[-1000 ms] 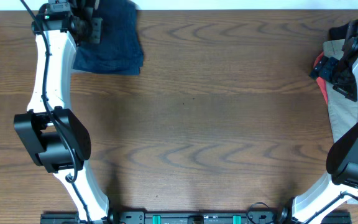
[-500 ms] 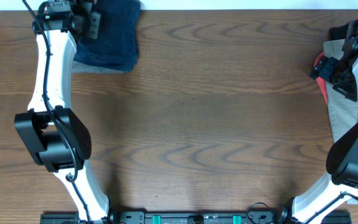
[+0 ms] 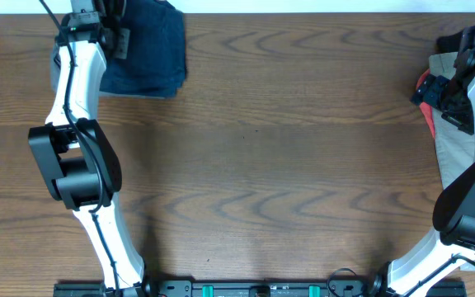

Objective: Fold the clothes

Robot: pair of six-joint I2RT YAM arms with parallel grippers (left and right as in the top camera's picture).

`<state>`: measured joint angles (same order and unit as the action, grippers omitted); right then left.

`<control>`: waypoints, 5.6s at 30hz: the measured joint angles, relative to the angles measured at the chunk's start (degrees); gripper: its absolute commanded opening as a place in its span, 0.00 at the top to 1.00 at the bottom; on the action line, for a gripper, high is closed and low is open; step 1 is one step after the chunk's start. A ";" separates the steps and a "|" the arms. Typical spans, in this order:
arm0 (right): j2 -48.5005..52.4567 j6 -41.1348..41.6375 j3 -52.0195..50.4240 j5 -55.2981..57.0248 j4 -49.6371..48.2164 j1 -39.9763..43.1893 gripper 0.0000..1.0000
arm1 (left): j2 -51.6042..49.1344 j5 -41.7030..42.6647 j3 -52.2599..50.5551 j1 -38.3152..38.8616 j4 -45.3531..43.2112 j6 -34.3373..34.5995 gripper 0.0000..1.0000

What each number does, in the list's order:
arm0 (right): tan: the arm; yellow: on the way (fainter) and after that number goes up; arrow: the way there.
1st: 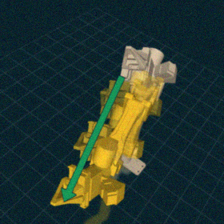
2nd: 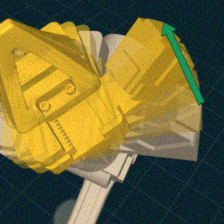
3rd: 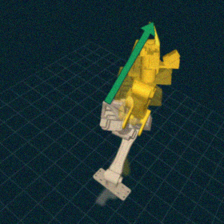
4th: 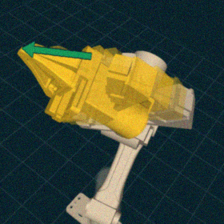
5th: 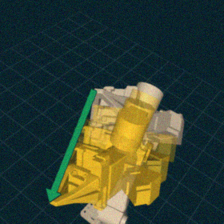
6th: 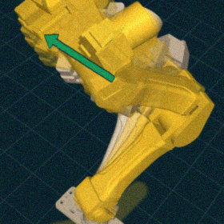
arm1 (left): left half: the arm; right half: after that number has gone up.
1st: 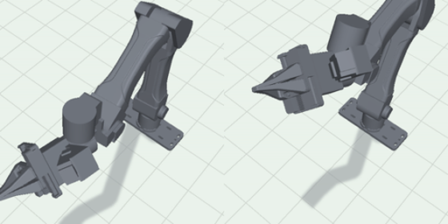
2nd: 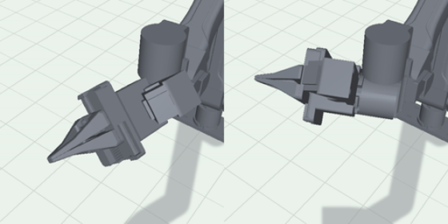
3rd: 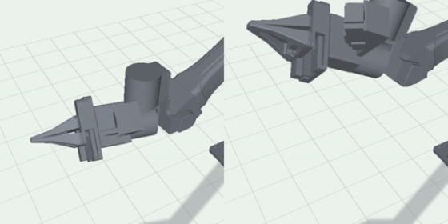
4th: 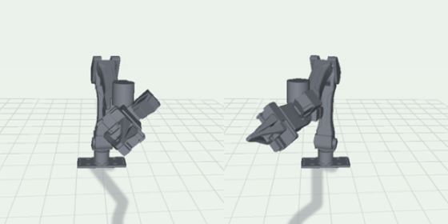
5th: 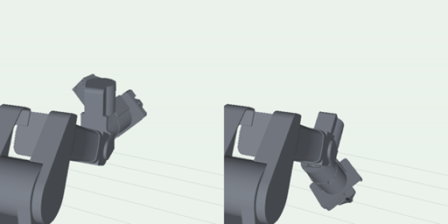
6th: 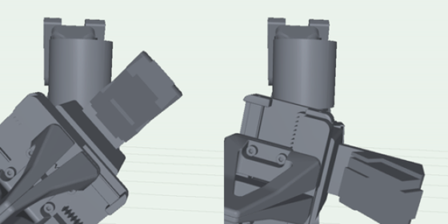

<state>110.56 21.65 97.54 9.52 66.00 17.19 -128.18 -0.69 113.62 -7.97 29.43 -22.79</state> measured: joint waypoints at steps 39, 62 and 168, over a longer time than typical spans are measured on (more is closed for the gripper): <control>0.00 0.00 0.00 0.00 0.00 0.00 0.01 | -5.70 -7.69 0.09 -7.26 -7.37 -0.13 0.02; 0.00 0.00 0.00 0.00 0.00 0.00 0.01 | -5.70 -8.70 0.09 -4.28 -3.67 5.92 0.94; 0.00 0.00 0.02 0.02 -0.02 0.00 0.01 | 83.30 1.75 -62.36 15.58 25.14 45.46 0.02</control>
<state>110.56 21.65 97.56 9.54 65.98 17.19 -44.88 1.06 51.27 7.62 54.57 22.68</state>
